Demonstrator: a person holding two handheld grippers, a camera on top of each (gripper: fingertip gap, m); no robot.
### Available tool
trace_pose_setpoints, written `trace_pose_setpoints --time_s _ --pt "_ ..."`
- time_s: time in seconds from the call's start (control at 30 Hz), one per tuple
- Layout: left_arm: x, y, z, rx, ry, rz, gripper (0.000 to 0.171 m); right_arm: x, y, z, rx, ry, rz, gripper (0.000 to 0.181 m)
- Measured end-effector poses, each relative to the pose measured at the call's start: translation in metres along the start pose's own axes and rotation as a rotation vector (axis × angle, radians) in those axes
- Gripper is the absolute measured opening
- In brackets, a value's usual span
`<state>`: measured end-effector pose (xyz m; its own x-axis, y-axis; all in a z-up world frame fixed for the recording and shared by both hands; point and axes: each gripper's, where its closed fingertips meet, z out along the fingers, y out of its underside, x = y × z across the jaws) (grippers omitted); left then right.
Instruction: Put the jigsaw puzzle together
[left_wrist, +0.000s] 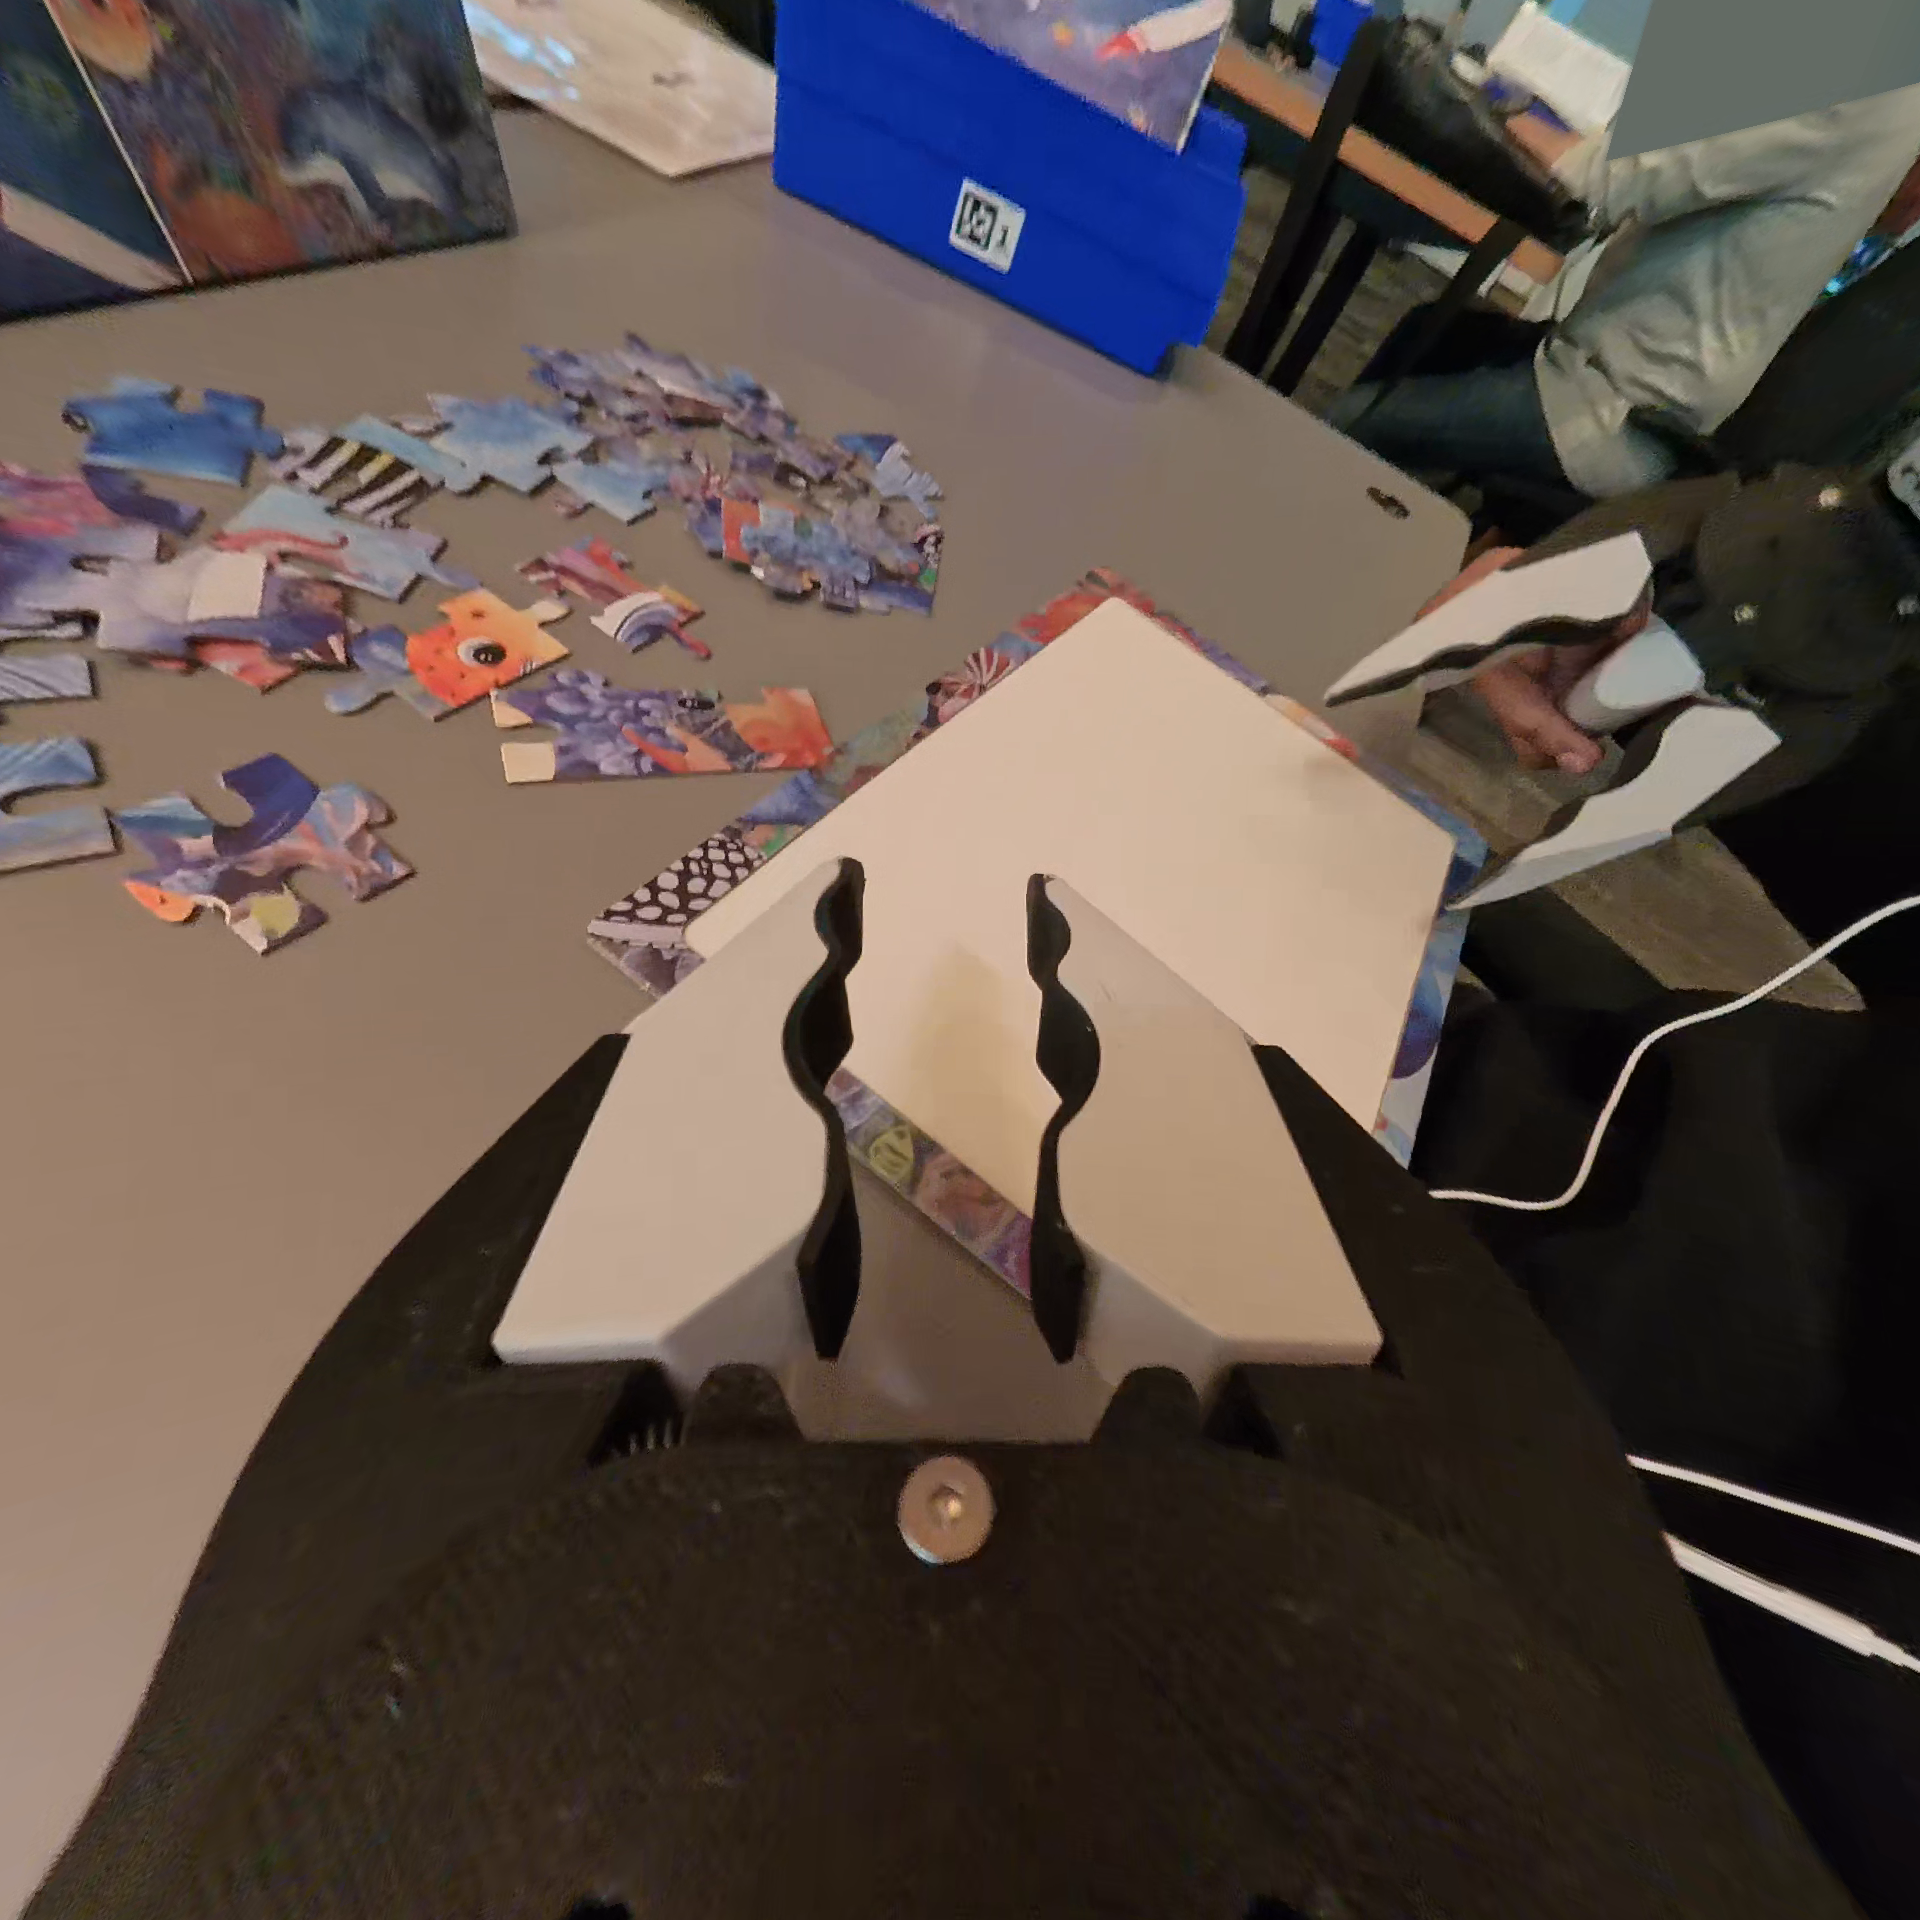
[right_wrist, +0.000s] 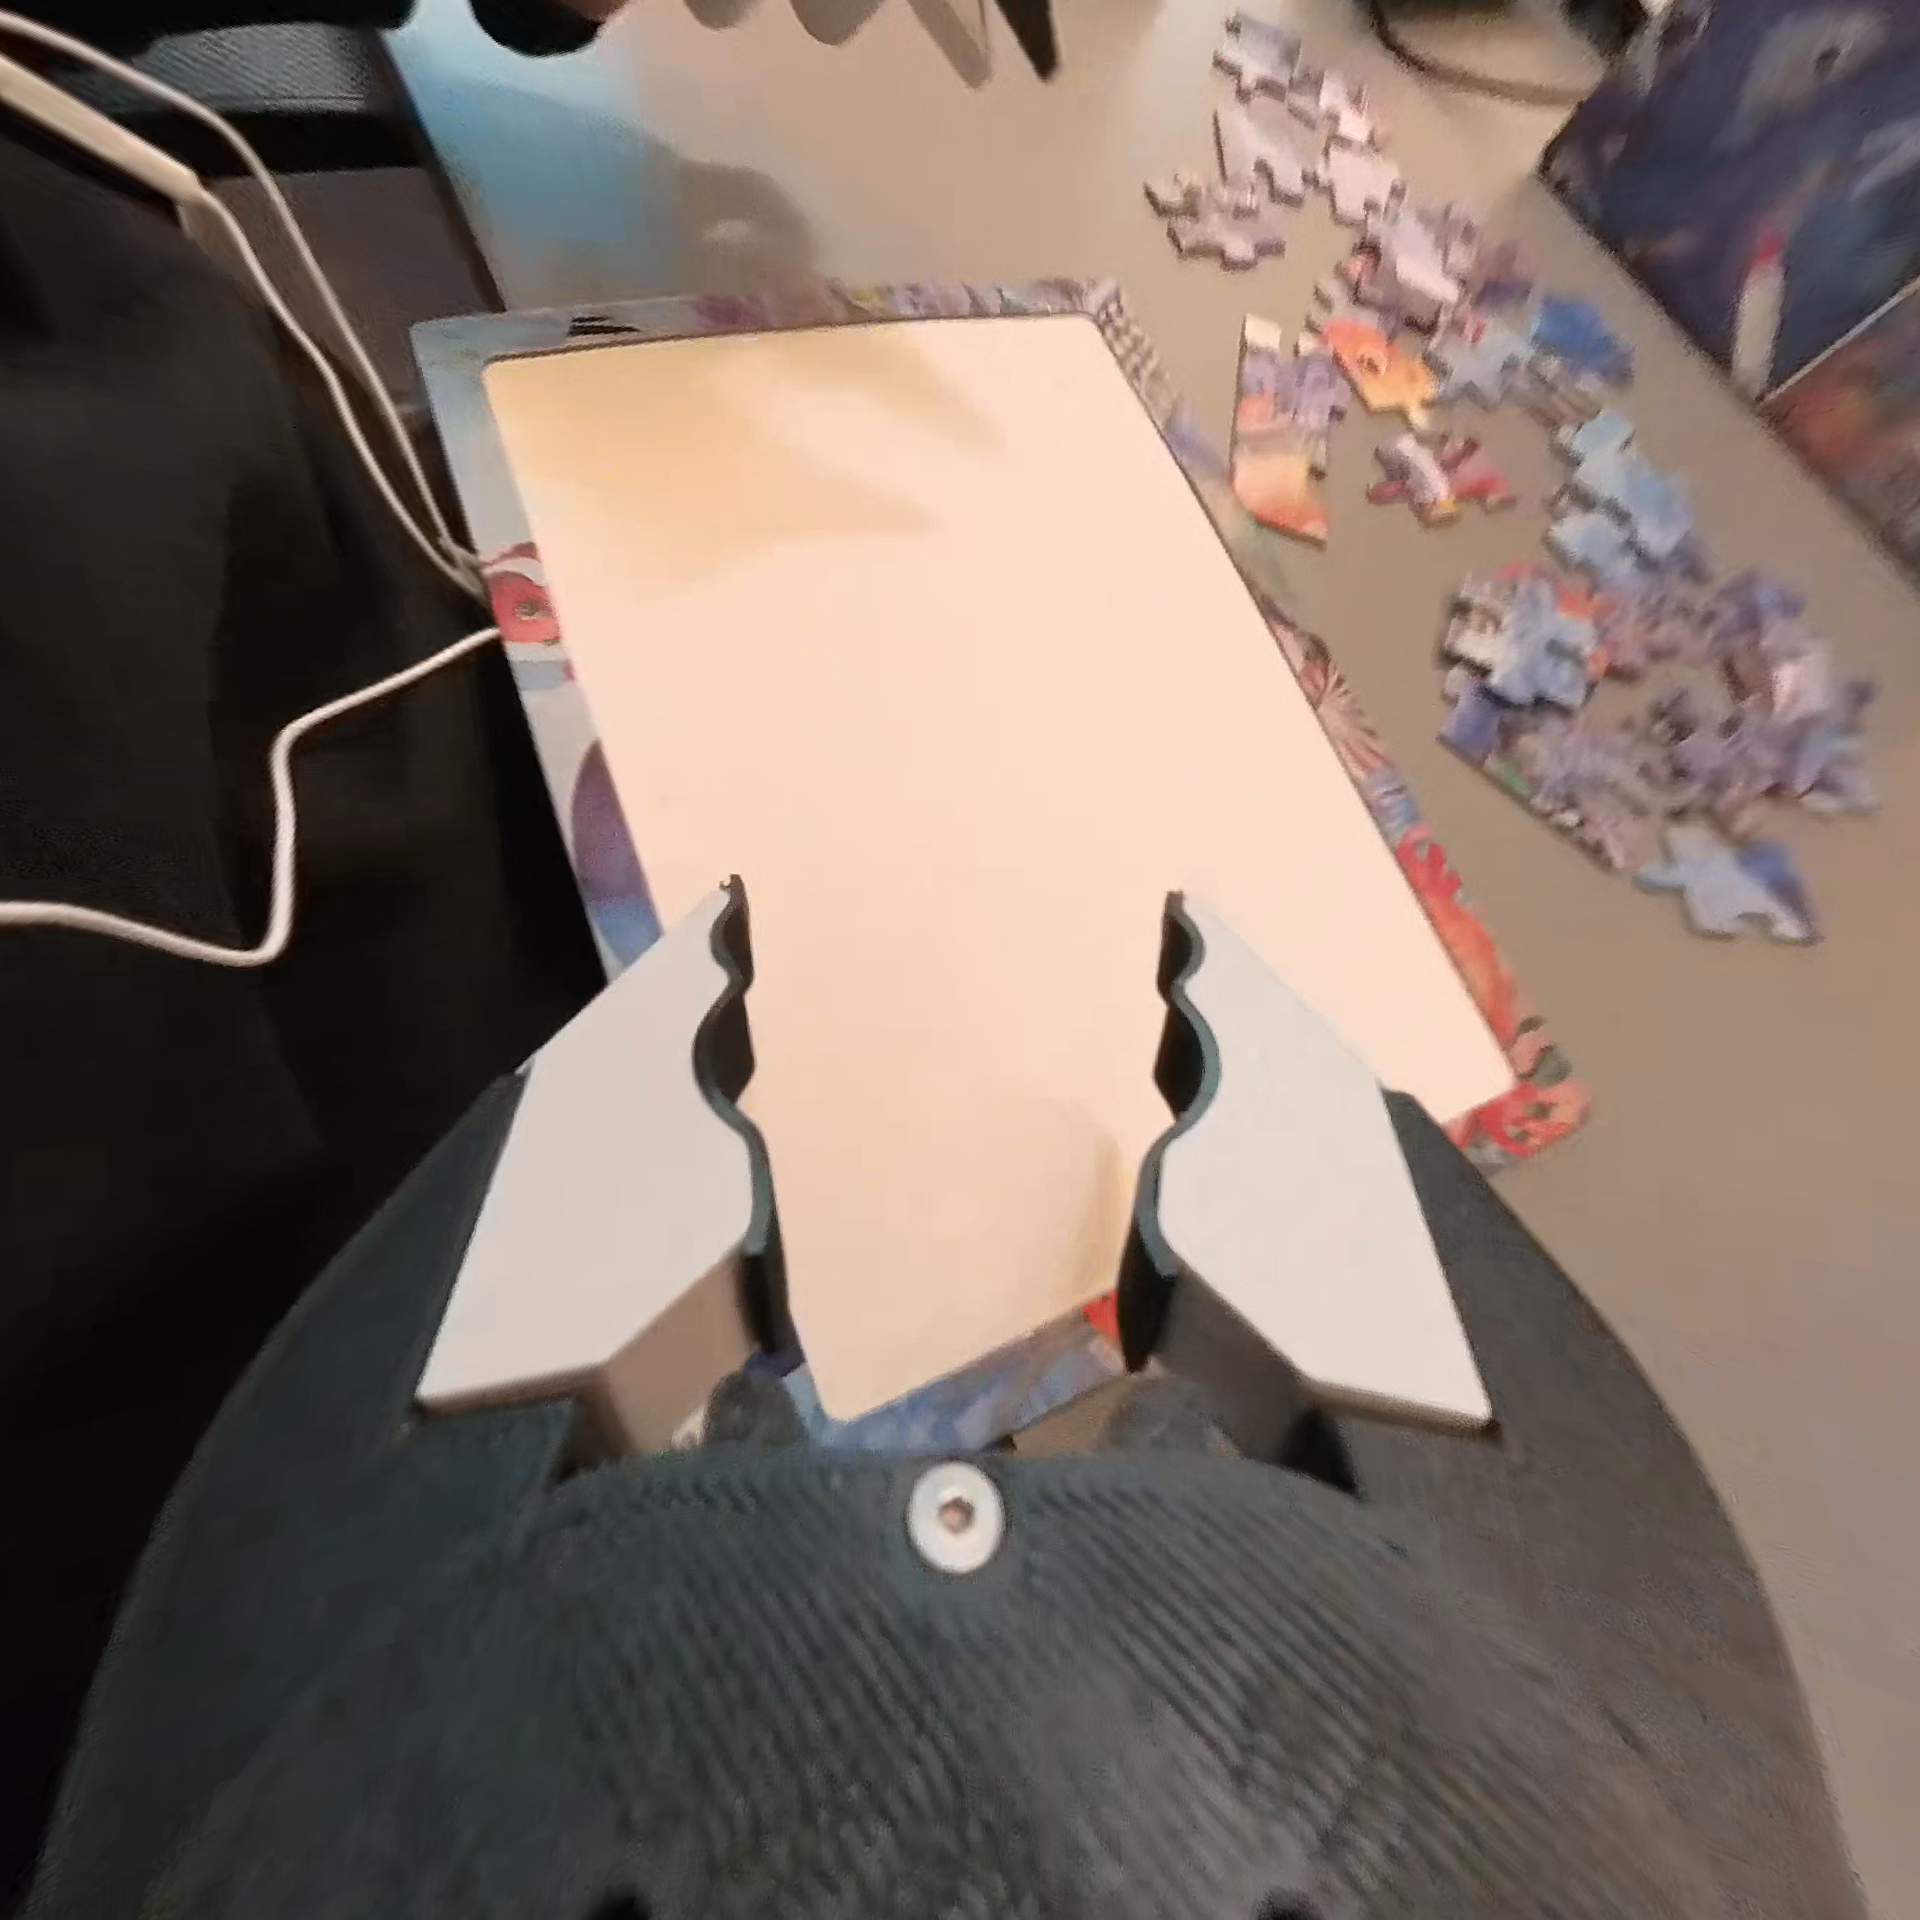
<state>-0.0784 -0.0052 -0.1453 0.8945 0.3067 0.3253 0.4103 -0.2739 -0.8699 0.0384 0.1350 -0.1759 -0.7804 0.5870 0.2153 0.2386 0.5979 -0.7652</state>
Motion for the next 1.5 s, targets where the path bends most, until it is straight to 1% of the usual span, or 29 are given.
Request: trace_pose_setpoints --time_s 0.1,0.2,0.23,0.3,0.37,0.5,0.6,0.73,0.8,0.83,0.9,0.93,0.97,1.0,1.03,1.07,1.13,1.2,1.23,1.3,1.33,1.37,1.4,1.43,1.5 --pt "-0.003 0.01 0.006 -0.059 -0.02 0.014 0.032 0.008 0.015 0.013 -0.061 -0.018 0.057 0.084" --pt "-0.01 0.022 0.014 -0.126 -0.052 0.017 0.034 0.015 0.026 0.022 -0.104 -0.028 0.084 0.083" --pt "-0.013 0.027 0.017 -0.151 -0.055 0.001 0.034 0.016 0.026 0.024 -0.099 -0.047 0.111 0.076" --pt "-0.021 0.035 0.023 -0.189 -0.064 -0.044 0.034 0.017 0.026 0.031 -0.096 -0.091 0.173 0.074" --pt "-0.026 0.037 0.028 -0.219 -0.051 -0.084 0.035 0.024 0.023 0.037 -0.08 -0.093 0.205 0.066" --pt "-0.041 0.04 0.033 -0.279 -0.107 -0.06 0.038 0.032 0.016 0.05 -0.08 -0.119 0.178 0.066" --pt "-0.055 0.035 0.035 -0.276 -0.146 -0.066 0.036 0.039 0.009 0.061 -0.082 -0.134 0.164 0.067" --pt "-0.079 0.027 0.037 -0.259 -0.191 -0.11 0.025 0.048 0.001 0.074 -0.061 -0.148 0.149 0.069" --pt "-0.086 0.024 0.038 -0.26 -0.19 -0.123 0.02 0.056 -0.001 0.079 -0.058 -0.15 0.146 0.071" --pt "-0.088 0.023 0.038 -0.258 -0.182 -0.131 0.02 0.061 0.0 0.081 -0.062 -0.148 0.146 0.077" --pt "-0.09 0.021 0.039 -0.258 -0.16 -0.145 0.02 0.068 0.0 0.083 -0.071 -0.151 0.146 0.077" --pt "-0.088 0.02 0.039 -0.261 -0.143 -0.148 0.021 0.069 0.0 0.083 -0.08 -0.154 0.141 0.076" --pt "-0.085 0.017 0.039 -0.259 -0.113 -0.153 0.026 0.072 0.0 0.082 -0.091 -0.147 0.129 0.07" --pt "-0.08 0.01 0.038 -0.231 -0.075 -0.156 0.027 0.079 -0.001 0.08 -0.094 -0.112 0.11 0.062" --pt "-0.074 -0.003 0.037 -0.176 -0.029 -0.156 0.027 0.091 -0.007 0.076 -0.074 -0.064 0.089 0.055" --pt "-0.066 -0.017 0.035 -0.115 0.022 -0.152 0.028 0.103 -0.016 0.07 -0.024 -0.025 0.077 0.053" --pt "-0.062 -0.043 0.033 -0.023 0.066 -0.118 0.03 0.13 -0.044 0.054 0.135 0.029 0.102 0.054" --pt "-0.072 -0.059 0.037 0.033 0.026 -0.036 0.029 0.163 -0.067 0.04 0.315 0.08 0.179 0.058" --pt "-0.08 -0.065 0.04 0.058 -0.009 0.008 0.029 0.179 -0.074 0.036 0.397 0.103 0.235 0.062" --pt "-0.092 -0.069 0.045 0.092 -0.064 0.065 0.029 0.209 -0.076 0.034 0.542 0.159 0.373 0.069" --pt "-0.095 -0.065 0.046 0.077 -0.081 0.074 0.029 0.22 -0.073 0.035 0.602 0.179 0.439 0.07" --pt "-0.097 -0.06 0.044 0.063 -0.095 0.093 0.029 0.222 -0.069 0.036 0.624 0.176 0.481 0.074" --pt "-0.101 -0.055 0.041 0.061 -0.12 0.117 0.029 0.219 -0.067 0.037 0.601 0.158 0.469 0.076" --pt "-0.106 -0.051 0.038 0.062 -0.145 0.134 0.029 0.218 -0.061 0.038 0.569 0.179 0.428 0.074" --pt "-0.108 -0.049 0.031 0.083 -0.144 0.125 0.028 0.226 -0.047 0.038 0.517 0.3 0.365 0.077"
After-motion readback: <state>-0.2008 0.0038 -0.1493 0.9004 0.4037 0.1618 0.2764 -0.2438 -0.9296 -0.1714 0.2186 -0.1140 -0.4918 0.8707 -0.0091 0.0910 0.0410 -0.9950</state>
